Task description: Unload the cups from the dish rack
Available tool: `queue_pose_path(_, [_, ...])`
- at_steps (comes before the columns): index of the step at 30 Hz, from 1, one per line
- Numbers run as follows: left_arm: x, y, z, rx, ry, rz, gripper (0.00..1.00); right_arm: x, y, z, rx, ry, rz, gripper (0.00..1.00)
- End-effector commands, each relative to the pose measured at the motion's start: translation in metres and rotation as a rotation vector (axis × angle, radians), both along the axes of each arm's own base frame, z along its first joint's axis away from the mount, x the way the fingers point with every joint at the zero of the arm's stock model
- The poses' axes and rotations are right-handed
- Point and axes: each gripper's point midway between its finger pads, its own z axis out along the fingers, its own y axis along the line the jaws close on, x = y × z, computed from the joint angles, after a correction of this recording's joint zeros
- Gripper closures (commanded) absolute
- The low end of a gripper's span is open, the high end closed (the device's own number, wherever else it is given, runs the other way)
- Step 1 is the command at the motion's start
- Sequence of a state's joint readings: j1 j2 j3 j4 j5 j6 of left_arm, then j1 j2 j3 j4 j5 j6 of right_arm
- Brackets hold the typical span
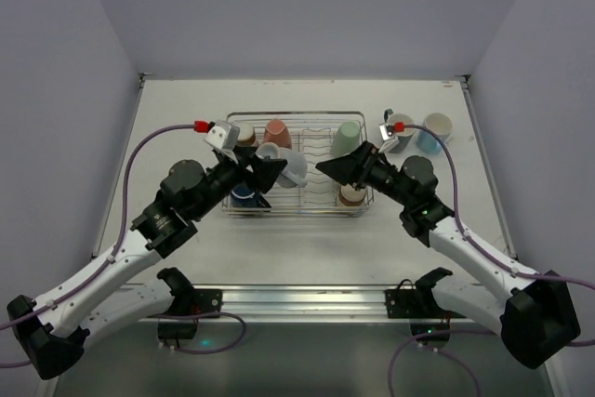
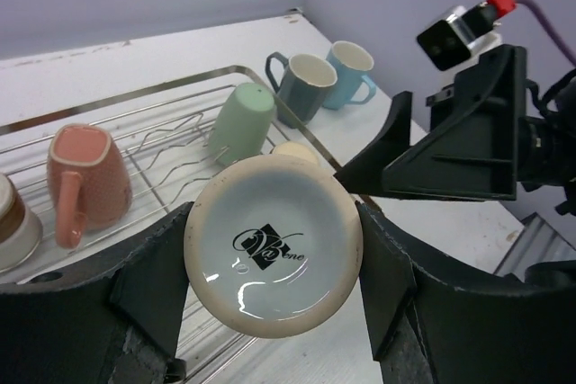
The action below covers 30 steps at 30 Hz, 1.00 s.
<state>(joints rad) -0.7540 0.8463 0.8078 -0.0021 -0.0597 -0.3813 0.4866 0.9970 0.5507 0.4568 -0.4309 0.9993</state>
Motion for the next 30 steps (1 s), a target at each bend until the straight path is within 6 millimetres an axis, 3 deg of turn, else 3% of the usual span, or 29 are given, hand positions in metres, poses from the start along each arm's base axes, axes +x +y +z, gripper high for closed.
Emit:
queue_pose_path(1, [-0.017,-0.009,0.054,-0.173,-0.165,-0.099,1.00,-0.009,0.017,0.028,0.096,-0.026,0.072,0.14])
queue_pose_path(6, [-0.025,-0.014,0.058,-0.204,-0.180,-0.151,1.00,-0.039,0.039,0.054,0.179,-0.085,0.206,0.19])
queue_pose_path(13, [-0.037,-0.016,0.068,-0.298,-0.217,-0.202,1.00,-0.058,0.053,0.079,0.293,-0.112,0.325,0.27])
queue_pose_path(18, [-0.041,-0.022,0.062,-0.314,-0.202,-0.243,1.00,-0.063,0.059,0.099,0.381,-0.146,0.344,0.32])
queue_pose_path(21, [-0.043,-0.020,0.059,-0.317,-0.192,-0.239,0.97,-0.063,0.056,0.109,0.433,-0.174,0.316,0.48])
queue_pose_path(22, [-0.043,-0.019,0.056,-0.309,-0.188,-0.236,0.90,-0.063,0.054,0.112,0.445,-0.185,0.305,0.64])
queue_pose_path(23, [-0.043,-0.017,0.056,-0.308,-0.188,-0.228,0.81,-0.063,0.052,0.111,0.449,-0.190,0.295,0.71])
queue_pose_path(24, [-0.045,-0.014,0.058,-0.310,-0.193,-0.222,0.54,-0.062,0.049,0.113,0.461,-0.196,0.277,0.78])
queue_pose_path(27, [-0.044,-0.004,0.056,-0.309,-0.190,-0.176,0.14,-0.061,0.045,0.108,0.463,-0.190,0.247,1.00])
queue_pose_path(30, [-0.043,0.002,0.053,-0.299,-0.187,-0.146,0.01,-0.063,0.044,0.105,0.443,-0.209,0.249,1.00])
